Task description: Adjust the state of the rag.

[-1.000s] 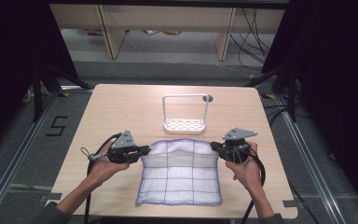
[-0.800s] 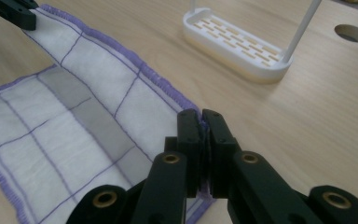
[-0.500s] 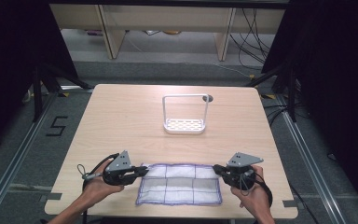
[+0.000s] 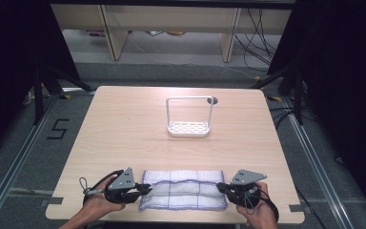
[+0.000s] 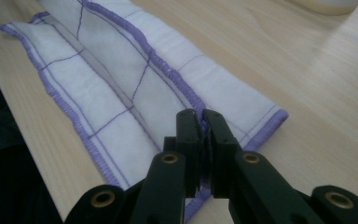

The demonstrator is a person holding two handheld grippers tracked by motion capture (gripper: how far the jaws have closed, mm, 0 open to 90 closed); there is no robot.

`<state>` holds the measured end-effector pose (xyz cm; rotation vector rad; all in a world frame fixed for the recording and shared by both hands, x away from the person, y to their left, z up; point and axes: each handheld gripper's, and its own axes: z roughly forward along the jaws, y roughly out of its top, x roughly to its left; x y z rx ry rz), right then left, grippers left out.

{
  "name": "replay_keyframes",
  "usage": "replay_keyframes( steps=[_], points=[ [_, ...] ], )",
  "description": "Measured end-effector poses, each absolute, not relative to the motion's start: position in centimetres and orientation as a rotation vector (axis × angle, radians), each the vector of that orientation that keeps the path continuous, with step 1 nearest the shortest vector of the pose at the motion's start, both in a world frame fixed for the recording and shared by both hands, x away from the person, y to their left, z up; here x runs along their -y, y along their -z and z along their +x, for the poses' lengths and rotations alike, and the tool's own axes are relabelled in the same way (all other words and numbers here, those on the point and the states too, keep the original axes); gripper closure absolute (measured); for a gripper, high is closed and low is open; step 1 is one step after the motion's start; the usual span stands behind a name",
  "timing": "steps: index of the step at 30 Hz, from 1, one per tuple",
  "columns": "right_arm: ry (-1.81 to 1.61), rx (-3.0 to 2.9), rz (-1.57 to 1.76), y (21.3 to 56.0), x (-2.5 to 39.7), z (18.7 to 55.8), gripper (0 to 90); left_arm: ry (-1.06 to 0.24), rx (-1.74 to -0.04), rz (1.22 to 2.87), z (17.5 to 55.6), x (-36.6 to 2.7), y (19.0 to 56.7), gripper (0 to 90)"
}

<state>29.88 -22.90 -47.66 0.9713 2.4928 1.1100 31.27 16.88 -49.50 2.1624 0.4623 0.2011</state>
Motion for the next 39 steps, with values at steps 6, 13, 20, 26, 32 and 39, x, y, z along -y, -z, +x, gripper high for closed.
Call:
replay_keyframes(
  steps=[6, 13, 20, 26, 32, 39],
  points=[
    [-1.108, -2.523, 0.991, 48.4, 23.1, 28.2, 84.9, -0.181, -0.474, 2.158, 30.3, -17.4, 50.0, 80.9],
    [-1.111, -2.552, 0.990, 49.0, 23.5, 27.1, 71.2, -0.129, -0.447, 2.193, 29.2, -17.2, 50.6, 74.4],
    [-1.175, -2.469, 1.107, 48.4, 24.4, 25.8, 49.8, -0.106, -0.495, 2.130, 29.9, -17.8, 49.4, 58.3],
    [-1.125, -2.346, 1.256, 47.8, 24.7, 26.3, 46.6, -0.145, -0.575, 2.077, 31.9, -17.5, 48.3, 50.0],
    [-1.026, -2.339, 1.266, 48.2, 24.1, 26.7, 44.7, -0.206, -0.641, 2.096, 35.0, -16.7, 48.4, 44.5],
    [-0.911, -2.370, 1.289, 49.0, 23.0, 26.5, 41.6, -0.222, -0.668, 2.195, 37.0, -15.8, 49.9, 42.4]
  ],
)
